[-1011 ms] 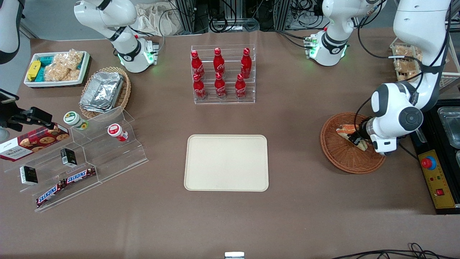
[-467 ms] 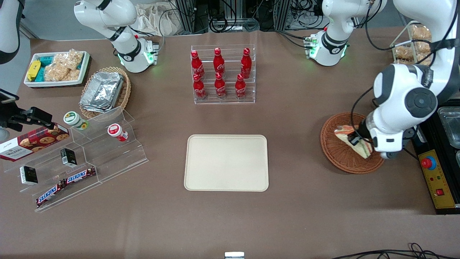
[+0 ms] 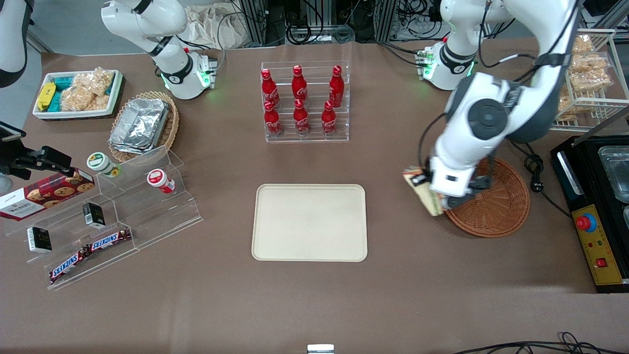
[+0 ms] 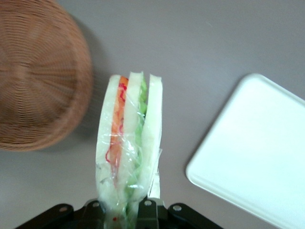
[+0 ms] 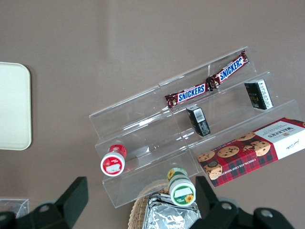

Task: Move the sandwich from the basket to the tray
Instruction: 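Carry the held sandwich with the left gripper over the cream tray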

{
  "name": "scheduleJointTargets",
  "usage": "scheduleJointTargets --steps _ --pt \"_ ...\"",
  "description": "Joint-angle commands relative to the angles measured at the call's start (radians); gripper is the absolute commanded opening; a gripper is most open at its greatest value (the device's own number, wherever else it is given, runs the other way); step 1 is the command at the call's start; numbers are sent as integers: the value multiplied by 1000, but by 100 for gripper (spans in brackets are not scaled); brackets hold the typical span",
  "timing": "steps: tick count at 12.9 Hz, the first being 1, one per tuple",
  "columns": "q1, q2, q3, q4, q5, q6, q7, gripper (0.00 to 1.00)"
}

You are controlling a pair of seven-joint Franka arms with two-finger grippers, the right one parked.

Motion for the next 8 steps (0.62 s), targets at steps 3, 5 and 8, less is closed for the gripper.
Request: scheduleJointTargets --steps 3,5,8 --pt "3 227 -158 55 210 198 21 0" --pt "0 309 -180 56 306 304 28 0" --pt "-66 421 -172 108 392 338 9 1"
